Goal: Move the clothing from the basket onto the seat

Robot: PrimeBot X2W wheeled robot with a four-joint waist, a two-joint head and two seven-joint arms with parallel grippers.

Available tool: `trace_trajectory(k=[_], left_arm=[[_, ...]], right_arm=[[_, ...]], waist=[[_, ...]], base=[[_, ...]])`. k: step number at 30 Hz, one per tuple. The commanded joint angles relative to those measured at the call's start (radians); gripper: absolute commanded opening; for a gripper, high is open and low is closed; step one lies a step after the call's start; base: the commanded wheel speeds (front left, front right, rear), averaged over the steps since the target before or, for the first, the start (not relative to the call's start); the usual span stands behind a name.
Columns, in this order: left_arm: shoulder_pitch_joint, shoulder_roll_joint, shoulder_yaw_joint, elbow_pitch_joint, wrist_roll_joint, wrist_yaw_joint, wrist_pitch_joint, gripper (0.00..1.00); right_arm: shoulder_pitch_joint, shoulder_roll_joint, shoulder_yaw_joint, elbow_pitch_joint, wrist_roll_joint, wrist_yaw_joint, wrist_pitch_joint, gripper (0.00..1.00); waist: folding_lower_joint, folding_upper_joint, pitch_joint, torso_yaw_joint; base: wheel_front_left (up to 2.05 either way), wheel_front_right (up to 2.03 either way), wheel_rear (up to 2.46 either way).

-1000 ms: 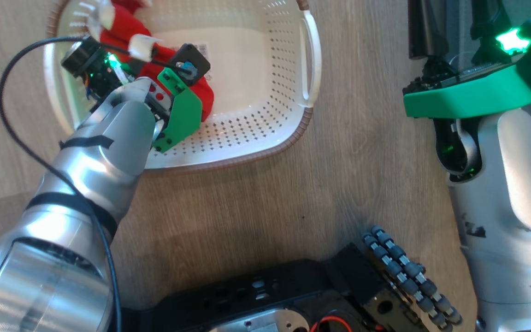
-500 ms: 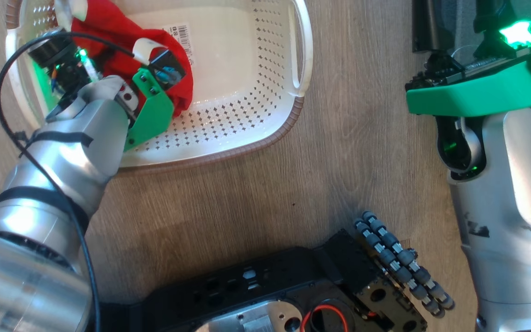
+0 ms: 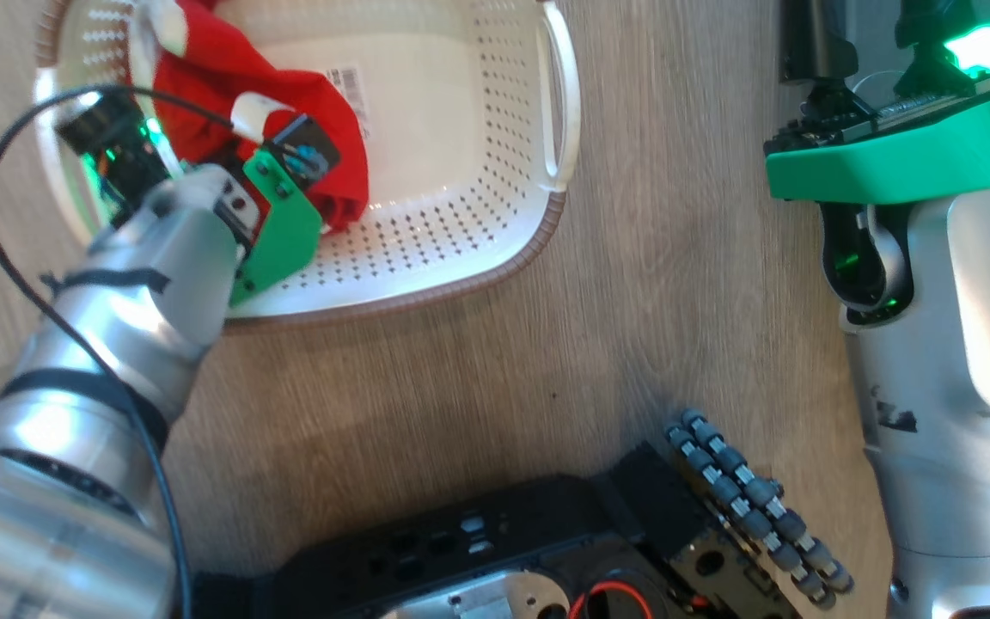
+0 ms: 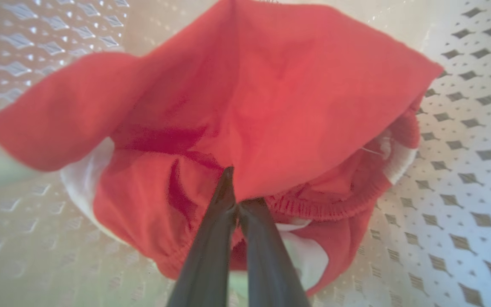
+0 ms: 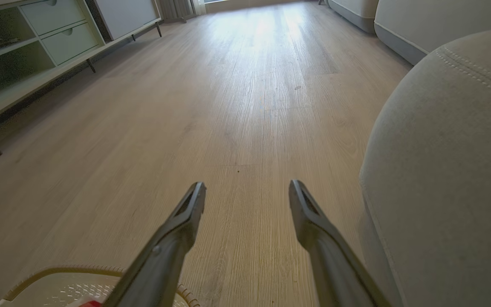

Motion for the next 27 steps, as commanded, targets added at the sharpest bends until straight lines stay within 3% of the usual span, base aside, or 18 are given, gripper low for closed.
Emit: trace_trajectory(k=[1,11,27], left_arm=[[0.043,0.009,0.022,-0.005,-0.015,0.008,-0.017,0.0],[0.105,-0.06,0.057,-0.026,-0.116,-0.006,-0.155,0.0],[0.31,-0.067,0.065,-0.258,-0.434,0.017,-0.271,0.0]], right_arm=[[0.025,0.012,0.005,-0.022,-0.01,0.0,-0.006,1.0],[0.056,0.012,-0.011,0.031,-0.066,0.0,-0.006,1.0],[0.177,0.01,-0.008,0.153,-0.113,0.0,-0.006,1.0]], waist=[[0.0,0.0,-0.038,0.015],[0.0,0.0,-0.227,0.096],[0.0,0.0,-0.593,0.215]], base=[[0.0,0.0,0.0],[0.0,0.0,0.0],[0.0,0.0,0.0]])
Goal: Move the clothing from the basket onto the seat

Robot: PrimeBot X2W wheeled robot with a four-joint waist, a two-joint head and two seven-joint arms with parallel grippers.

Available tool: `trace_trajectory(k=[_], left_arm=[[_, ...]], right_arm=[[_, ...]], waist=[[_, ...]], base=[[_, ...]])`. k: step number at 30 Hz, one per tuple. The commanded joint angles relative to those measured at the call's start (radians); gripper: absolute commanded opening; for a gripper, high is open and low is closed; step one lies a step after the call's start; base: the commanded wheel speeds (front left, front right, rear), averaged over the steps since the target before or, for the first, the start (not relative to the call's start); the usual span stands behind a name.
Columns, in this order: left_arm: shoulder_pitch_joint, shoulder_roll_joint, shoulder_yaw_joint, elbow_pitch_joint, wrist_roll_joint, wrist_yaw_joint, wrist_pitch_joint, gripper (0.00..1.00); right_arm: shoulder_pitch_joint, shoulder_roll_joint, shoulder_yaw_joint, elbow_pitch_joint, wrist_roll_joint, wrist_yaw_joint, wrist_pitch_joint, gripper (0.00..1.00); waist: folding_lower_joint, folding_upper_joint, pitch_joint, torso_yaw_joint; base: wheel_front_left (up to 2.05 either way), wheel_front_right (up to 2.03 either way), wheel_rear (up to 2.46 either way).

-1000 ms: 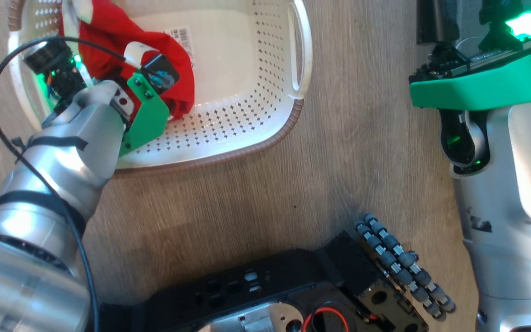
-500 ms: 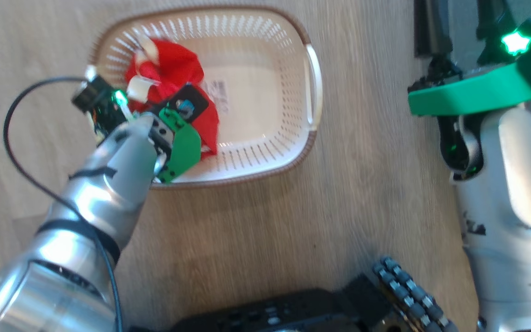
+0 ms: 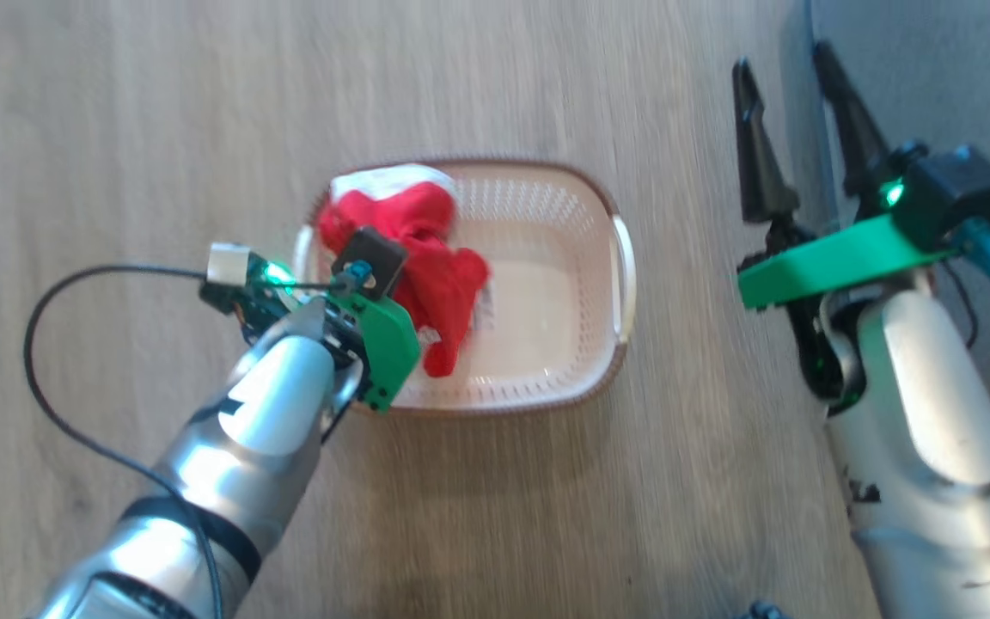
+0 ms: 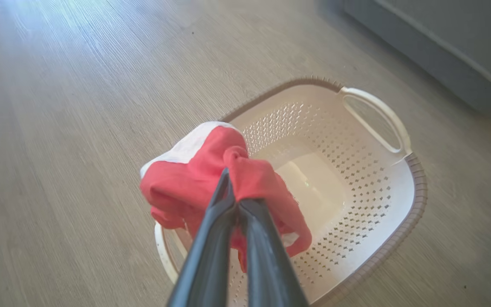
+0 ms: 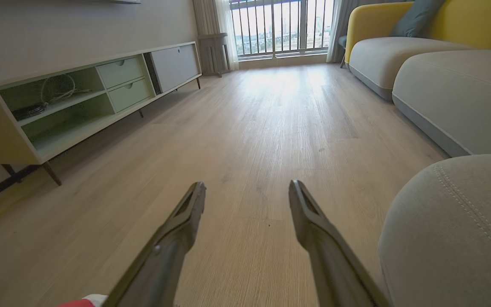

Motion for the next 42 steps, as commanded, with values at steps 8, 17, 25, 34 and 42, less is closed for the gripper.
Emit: trace_trajectory(k=[8,17,25,34,42], left_arm=[[0.042,0.014,0.014,-0.115,-0.103,0.049,-0.021,0.0],[0.083,0.016,0.074,-0.27,-0.127,0.087,-0.022,0.0],[0.116,0.024,0.129,-0.41,-0.127,0.087,-0.022,0.0],[0.09,0.03,0.151,-0.561,-0.121,0.084,-0.022,0.0],[0.05,0.038,0.154,-0.709,-0.118,0.098,-0.002,0.0]], right_arm=[[0.07,0.008,0.031,0.013,0.0,0.0,-0.006,1.0],[0.122,0.008,0.05,0.047,0.01,0.0,-0.006,1.0],[0.162,0.009,0.065,0.069,0.019,0.0,-0.006,1.0],[0.197,0.01,0.074,0.083,0.026,0.0,-0.006,1.0],[0.208,0.011,0.075,0.087,0.027,0.0,-0.006,1.0]], waist=[[0.0001,-0.0001,-0.187,0.057],[0.0001,-0.0001,-0.292,0.065],[0.0001,-0.0001,-0.357,0.073],[0.0001,-0.0001,-0.396,0.07],[0.0001,-0.0001,-0.398,0.064]], base=[[0.0,0.0,0.0],[0.0,0.0,0.0],[0.0,0.0,0.0],[0.0,0.0,0.0],[0.0,0.0,0.0]])
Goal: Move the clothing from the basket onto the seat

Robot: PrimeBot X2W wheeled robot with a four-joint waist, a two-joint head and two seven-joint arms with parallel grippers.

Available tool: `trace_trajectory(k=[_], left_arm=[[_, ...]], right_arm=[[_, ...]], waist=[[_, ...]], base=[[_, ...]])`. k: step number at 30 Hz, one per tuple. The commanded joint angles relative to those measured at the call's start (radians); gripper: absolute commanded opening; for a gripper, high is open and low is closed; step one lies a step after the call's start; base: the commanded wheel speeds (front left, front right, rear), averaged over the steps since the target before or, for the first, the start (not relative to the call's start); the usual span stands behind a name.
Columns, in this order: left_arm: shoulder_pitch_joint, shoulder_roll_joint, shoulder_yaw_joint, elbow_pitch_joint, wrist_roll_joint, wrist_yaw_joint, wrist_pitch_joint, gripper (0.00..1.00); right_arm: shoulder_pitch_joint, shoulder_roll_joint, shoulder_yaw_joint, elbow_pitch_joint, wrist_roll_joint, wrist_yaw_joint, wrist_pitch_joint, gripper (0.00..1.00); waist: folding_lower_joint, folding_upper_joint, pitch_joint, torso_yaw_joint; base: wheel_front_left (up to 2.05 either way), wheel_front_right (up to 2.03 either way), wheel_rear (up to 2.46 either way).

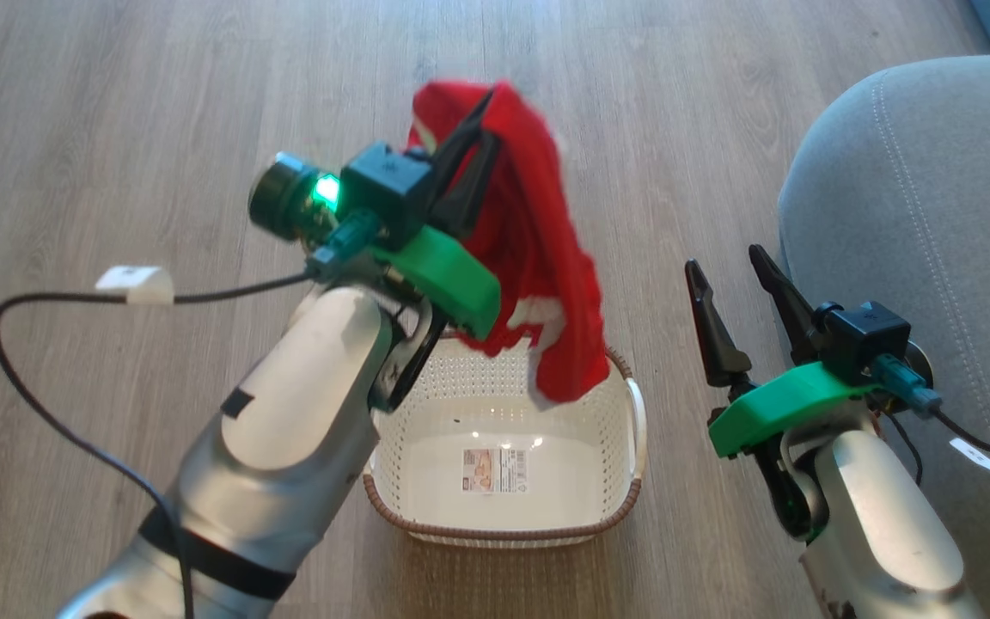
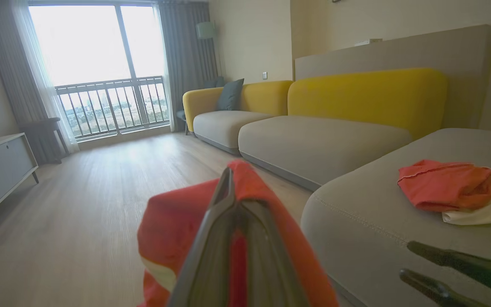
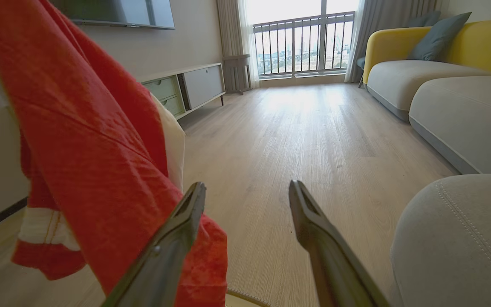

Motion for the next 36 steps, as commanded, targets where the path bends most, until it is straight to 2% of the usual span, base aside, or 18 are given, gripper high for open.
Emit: trace_trajectory(k=[1,8,16,21,27,31,36], left_arm=[[-0.068,0.024,0.041,-0.062,0.002,0.013,0.007,0.0],[-0.077,0.036,0.038,-0.146,0.003,0.025,0.037,0.0],[-0.058,0.047,0.03,-0.172,0.001,0.033,0.047,0.0],[-0.05,0.052,0.023,-0.177,-0.001,0.037,0.051,0.0],[-0.053,0.055,0.017,-0.183,-0.002,0.039,0.055,0.0],[-0.056,0.054,0.012,-0.185,-0.002,0.041,0.054,0.0],[-0.062,0.049,0.001,-0.182,-0.004,0.04,0.052,0.0]], right_arm=[[-0.009,0.011,0.023,-0.027,0.006,0.0,-0.007,1.0],[-0.01,0.012,0.026,-0.025,0.005,0.0,-0.007,1.0],[-0.02,0.012,0.056,-0.042,0.011,0.0,-0.007,1.0],[-0.039,0.012,0.124,-0.092,0.038,0.0,-0.007,1.0],[-0.082,0.013,0.259,-0.166,0.087,0.0,-0.007,1.0],[-0.125,0.013,0.311,-0.152,0.099,0.0,-0.007,1.0],[-0.187,0.013,0.349,-0.056,0.101,0.0,-0.007,1.0]], waist=[[0.0001,-0.0001,0.003,-0.001],[0.0001,-0.0001,0.007,-0.005],[0.0001,-0.0001,0.004,-0.011],[0.0001,-0.0001,0.005,-0.015],[0.0001,-0.0001,0.013,-0.014],[0.0001,-0.0001,0.017,-0.013],[0.0001,-0.0001,0.022,-0.007]], base=[[0.0,0.0,0.0],[0.0,0.0,0.0],[0.0,0.0,0.0],[0.0,0.0,0.0],[0.0,0.0,0.0],[0.0,0.0,0.0],[0.0,0.0,0.0]])
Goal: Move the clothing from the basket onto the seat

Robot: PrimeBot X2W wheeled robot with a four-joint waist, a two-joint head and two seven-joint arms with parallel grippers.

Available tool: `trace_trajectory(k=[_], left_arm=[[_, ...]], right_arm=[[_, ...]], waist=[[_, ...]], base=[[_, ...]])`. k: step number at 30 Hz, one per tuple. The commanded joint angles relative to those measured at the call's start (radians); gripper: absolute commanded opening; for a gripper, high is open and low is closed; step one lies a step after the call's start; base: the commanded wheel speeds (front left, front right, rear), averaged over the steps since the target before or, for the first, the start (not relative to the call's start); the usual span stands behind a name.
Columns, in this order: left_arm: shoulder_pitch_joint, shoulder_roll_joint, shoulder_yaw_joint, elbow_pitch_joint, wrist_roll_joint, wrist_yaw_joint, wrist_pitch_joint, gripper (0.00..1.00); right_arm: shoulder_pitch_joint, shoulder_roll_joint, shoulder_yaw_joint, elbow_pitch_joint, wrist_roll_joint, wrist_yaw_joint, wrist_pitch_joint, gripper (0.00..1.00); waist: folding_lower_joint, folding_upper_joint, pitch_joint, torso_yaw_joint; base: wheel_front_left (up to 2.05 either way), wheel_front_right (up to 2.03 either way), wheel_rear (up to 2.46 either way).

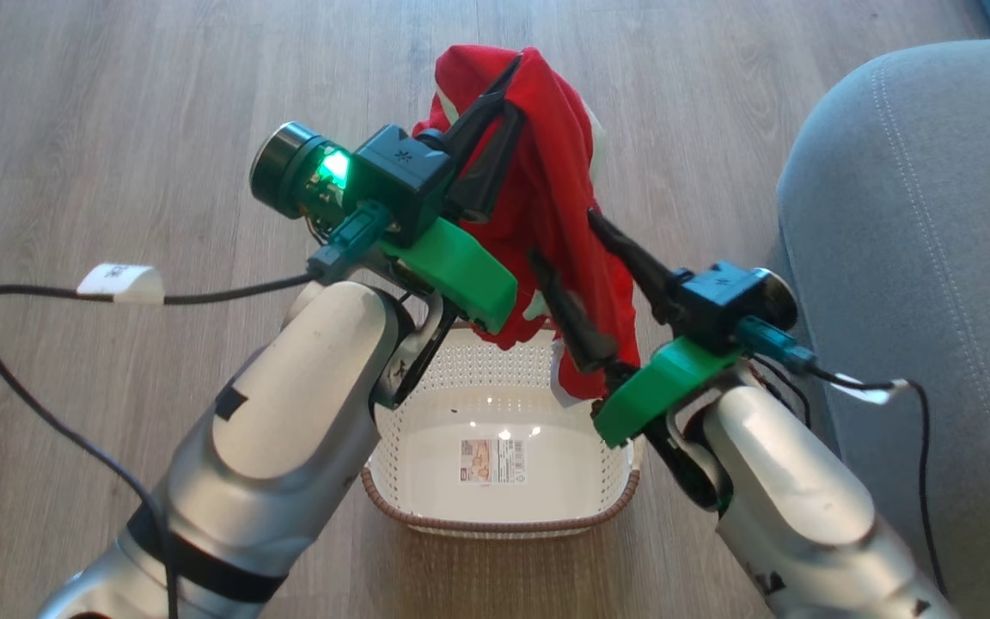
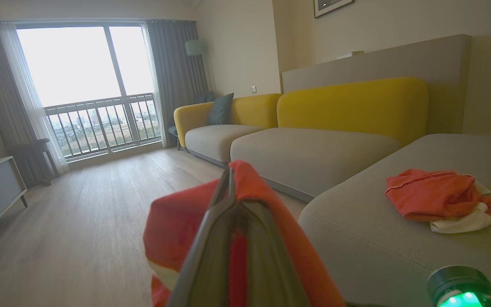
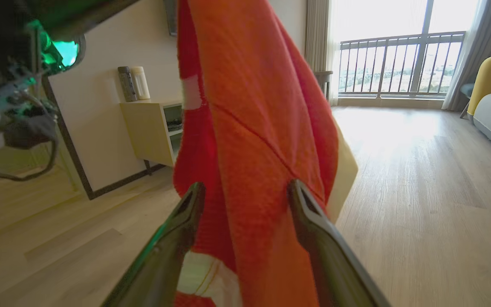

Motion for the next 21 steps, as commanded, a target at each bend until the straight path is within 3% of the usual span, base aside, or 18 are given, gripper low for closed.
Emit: trace_trajectory(k=[1,7,8,9,10,18,19,20,21], left_arm=[[-0.044,0.016,0.032,-0.034,-0.005,0.009,0.001,0.0],[-0.052,0.008,0.019,-0.026,-0.01,0.007,-0.005,0.0],[-0.053,0.007,0.017,-0.025,-0.011,0.007,-0.006,0.0],[-0.053,0.006,0.016,-0.023,-0.012,0.006,-0.008,0.0],[-0.053,0.005,0.014,-0.021,-0.013,0.006,-0.009,0.0],[-0.048,0.005,0.009,-0.009,-0.019,0.004,-0.024,0.0],[-0.045,0.005,0.008,-0.006,-0.021,0.002,-0.026,0.28],[-0.043,0.005,0.007,-0.003,-0.023,0.001,-0.027,1.0],[-0.042,0.004,0.007,0.0,-0.026,-0.001,-0.029,1.0]], right_arm=[[-0.052,0.013,0.03,0.012,0.006,0.0,-0.006,1.0],[-0.146,0.013,0.085,0.163,0.053,0.0,-0.006,1.0],[-0.155,0.013,0.09,0.178,0.062,0.0,-0.006,0.81],[-0.164,0.013,0.094,0.189,0.071,0.0,-0.006,0.44],[-0.171,0.013,0.096,0.194,0.08,0.0,-0.006,0.0],[-0.178,0.013,0.064,0.181,0.089,0.0,-0.006,0.0],[-0.175,0.013,0.059,0.178,0.086,0.0,-0.006,0.0],[-0.173,0.013,0.056,0.174,0.083,0.0,-0.006,0.0],[-0.17,0.013,0.052,0.171,0.081,0.0,-0.006,0.0]], waist=[[0.0,0.0,0.002,0.003],[0.0,0.0,0.01,0.018],[0.0,0.0,0.011,0.02],[0.0,0.0,0.012,0.022],[0.0,0.0,0.013,0.024],[0.0,0.0,0.025,0.024],[0.0,0.0,0.026,0.023],[0.0,0.0,0.026,0.022],[0.0,0.0,0.027,0.022]], base=[[0.0,0.0,0.0],[0.0,0.0,0.0],[0.0,0.0,0.0],[0.0,0.0,0.0],[0.0,0.0,0.0],[0.0,0.0,0.0],[0.0,0.0,0.0],[0.0,0.0,0.0],[0.0,0.0,0.0]])
